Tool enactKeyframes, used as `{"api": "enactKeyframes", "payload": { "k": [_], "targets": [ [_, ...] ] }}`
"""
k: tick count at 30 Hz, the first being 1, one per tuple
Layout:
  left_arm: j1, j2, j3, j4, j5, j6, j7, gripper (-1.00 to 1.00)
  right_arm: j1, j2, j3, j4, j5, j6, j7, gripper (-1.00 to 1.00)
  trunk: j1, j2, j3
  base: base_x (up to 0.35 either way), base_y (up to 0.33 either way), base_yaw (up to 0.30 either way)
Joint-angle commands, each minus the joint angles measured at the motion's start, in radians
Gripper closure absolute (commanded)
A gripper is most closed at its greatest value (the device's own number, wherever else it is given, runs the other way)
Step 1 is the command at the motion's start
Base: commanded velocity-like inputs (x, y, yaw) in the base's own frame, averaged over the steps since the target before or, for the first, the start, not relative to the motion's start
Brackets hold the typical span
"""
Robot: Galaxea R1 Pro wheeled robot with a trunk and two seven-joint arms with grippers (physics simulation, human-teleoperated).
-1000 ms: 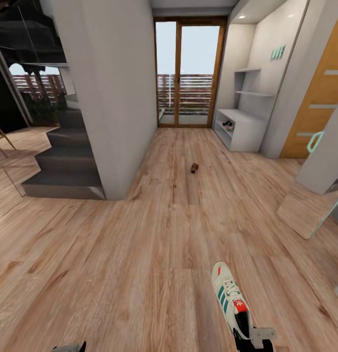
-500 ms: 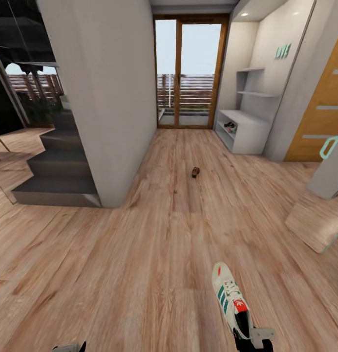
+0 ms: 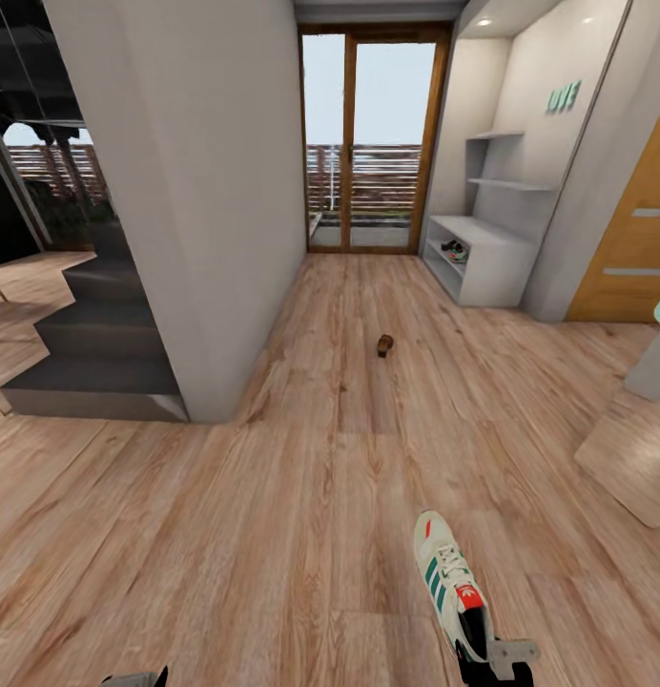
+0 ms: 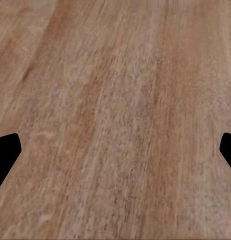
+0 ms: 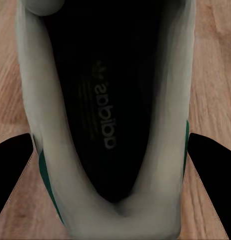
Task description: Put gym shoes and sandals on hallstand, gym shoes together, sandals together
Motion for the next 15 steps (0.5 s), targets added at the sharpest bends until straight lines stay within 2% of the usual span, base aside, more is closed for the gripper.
{"api": "enactKeyframes", "payload": {
  "k": [1,9,15],
  "targets": [
    [-0.001,0.0,0.003,0.001,0.01,-0.001,-0.01,-1.0,0.0,0.0,-0.001,0.0,0.005,-0.002,-0.004,1.0,0.0,0.0,-0.001,0.338,0.0,0.0],
    [-0.001,0.0,0.003,0.001,0.01,-0.001,-0.01,-1.0,0.0,0.0,-0.001,0.0,0.005,-0.003,-0.004,1.0,0.0,0.0,-0.001,0.338,0.0,-0.007],
    [-0.001,0.0,0.003,0.001,0.01,-0.001,-0.01,-1.0,0.0,0.0,0.0,0.0,0.005,-0.002,-0.004,1.0,0.0,0.0,-0.001,0.338,0.0,-0.167]
  ]
}}
